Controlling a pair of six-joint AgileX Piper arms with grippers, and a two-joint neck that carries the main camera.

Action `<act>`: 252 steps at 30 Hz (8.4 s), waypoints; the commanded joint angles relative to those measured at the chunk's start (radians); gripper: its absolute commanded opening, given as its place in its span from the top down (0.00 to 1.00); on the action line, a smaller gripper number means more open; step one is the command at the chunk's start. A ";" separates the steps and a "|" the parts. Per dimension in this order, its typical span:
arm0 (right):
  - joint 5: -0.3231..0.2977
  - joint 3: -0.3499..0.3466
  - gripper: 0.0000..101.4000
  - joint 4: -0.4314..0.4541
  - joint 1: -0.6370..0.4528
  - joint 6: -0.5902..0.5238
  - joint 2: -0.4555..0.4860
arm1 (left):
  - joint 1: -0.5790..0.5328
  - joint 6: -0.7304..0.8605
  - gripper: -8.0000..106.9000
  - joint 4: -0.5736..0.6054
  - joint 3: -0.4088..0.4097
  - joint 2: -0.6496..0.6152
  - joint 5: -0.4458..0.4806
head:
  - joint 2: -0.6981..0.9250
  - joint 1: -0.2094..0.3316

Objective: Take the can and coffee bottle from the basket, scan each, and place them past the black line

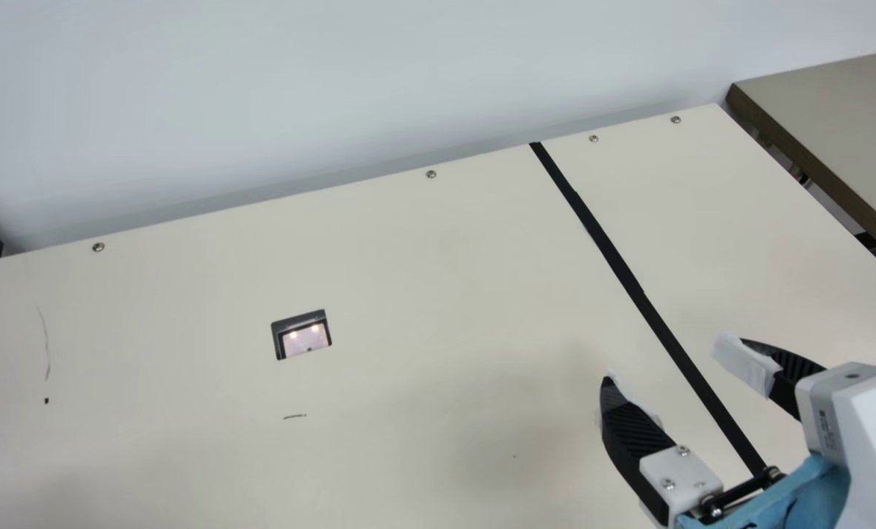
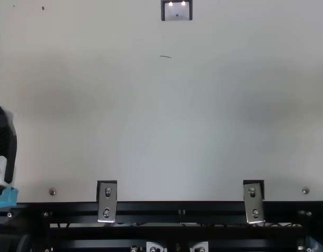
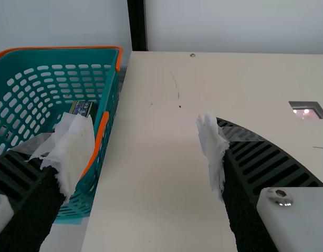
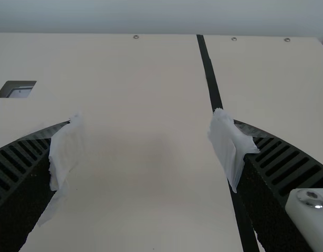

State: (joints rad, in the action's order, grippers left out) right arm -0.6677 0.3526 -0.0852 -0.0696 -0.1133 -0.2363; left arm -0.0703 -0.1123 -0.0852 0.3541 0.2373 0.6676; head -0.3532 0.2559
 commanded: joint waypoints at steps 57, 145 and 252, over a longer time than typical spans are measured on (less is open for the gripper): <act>-0.552 0.675 0.00 -0.003 0.188 0.248 -0.032 | 0.000 0.000 0.15 0.000 0.000 0.000 0.000 | 0.001 0.033; -0.553 0.696 0.00 -0.456 0.167 0.265 -0.060 | 0.000 0.000 0.15 0.000 0.000 0.000 0.000 | 0.822 0.057; -0.553 0.696 0.00 -0.456 0.167 0.265 -0.060 | 0.542 0.751 0.15 0.303 1.635 2.323 0.219 | 1.003 0.139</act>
State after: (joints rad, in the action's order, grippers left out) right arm -1.2203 1.0485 -0.5411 0.0973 0.1520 -0.2967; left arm 0.4741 0.6391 0.2155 1.9710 2.5355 0.8837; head 0.6347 0.3788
